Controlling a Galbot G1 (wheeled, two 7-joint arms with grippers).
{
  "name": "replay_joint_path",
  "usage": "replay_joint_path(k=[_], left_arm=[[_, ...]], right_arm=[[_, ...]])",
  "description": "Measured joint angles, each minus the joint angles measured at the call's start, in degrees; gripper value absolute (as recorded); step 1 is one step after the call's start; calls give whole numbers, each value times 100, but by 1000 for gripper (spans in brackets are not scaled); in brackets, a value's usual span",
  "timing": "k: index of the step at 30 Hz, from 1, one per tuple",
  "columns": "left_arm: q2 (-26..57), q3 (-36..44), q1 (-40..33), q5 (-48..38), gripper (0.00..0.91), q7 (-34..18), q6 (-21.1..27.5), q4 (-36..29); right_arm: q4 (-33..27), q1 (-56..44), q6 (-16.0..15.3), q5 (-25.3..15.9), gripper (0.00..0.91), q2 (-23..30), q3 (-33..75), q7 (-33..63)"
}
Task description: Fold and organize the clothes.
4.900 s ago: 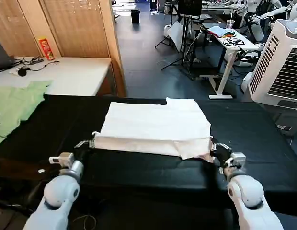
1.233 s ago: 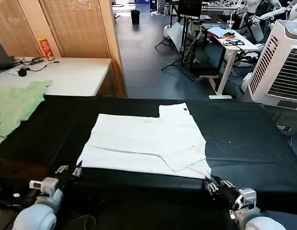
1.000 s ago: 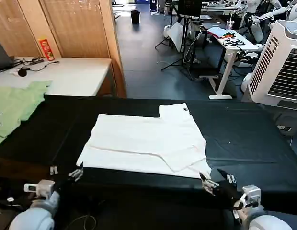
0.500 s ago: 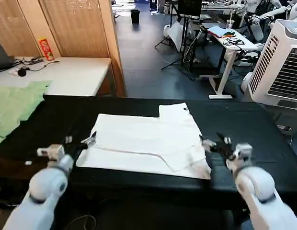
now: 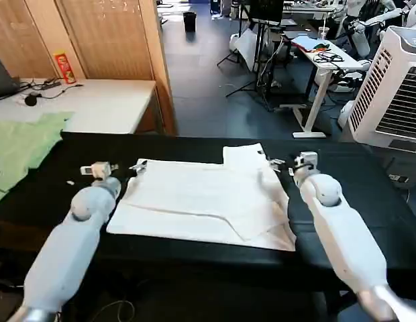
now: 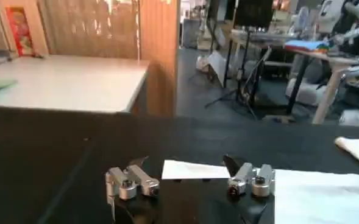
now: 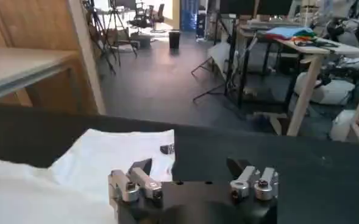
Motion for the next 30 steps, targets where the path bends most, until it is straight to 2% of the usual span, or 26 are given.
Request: replay_joint_path(k=[7,18,19,20,21,22,23,24,26,28,29,30], left_arm=[[-204,208,-555,127,878,183,17,766],[-306,346,-965,282,878,392,-49,1583],[-304,367,-990,292,809,404,-49,1653],[-301,381,-1001,309,780,428,-50,1707],[-301,386,-1003,315,683,448,-50,1748],[-297,389,-1003,318,458,470,-33,1780],[-288,391,-995,318,293,482,-11,1790],[-279,393,-977,326,176,493,0,1790],[-262,401,-934,367,137,535,-12,1787],[-258,403,-926,385,98,557,-18,1800],[-257,406,-929,398,88,577,-30,1820],[-257,407,-933,410,88,593,-37,1836]], right_arm=[[-784,410,49,64,878,176,-253,-140],[-1669,798,123,-258,878,585,-480,-314],[-1721,813,132,-290,878,619,-482,-331],[-1763,825,141,-313,878,644,-474,-344],[-1797,835,148,-328,878,664,-474,-350],[-1835,843,167,-354,878,688,-472,-367],[-1866,844,184,-378,839,712,-466,-374],[-1893,845,188,-391,761,737,-463,-377],[-1927,837,189,-409,614,785,-425,-376],[-1942,819,191,-440,273,816,-390,-375],[-1944,805,192,-457,224,831,-369,-373],[-1944,788,193,-476,117,842,-350,-373]])
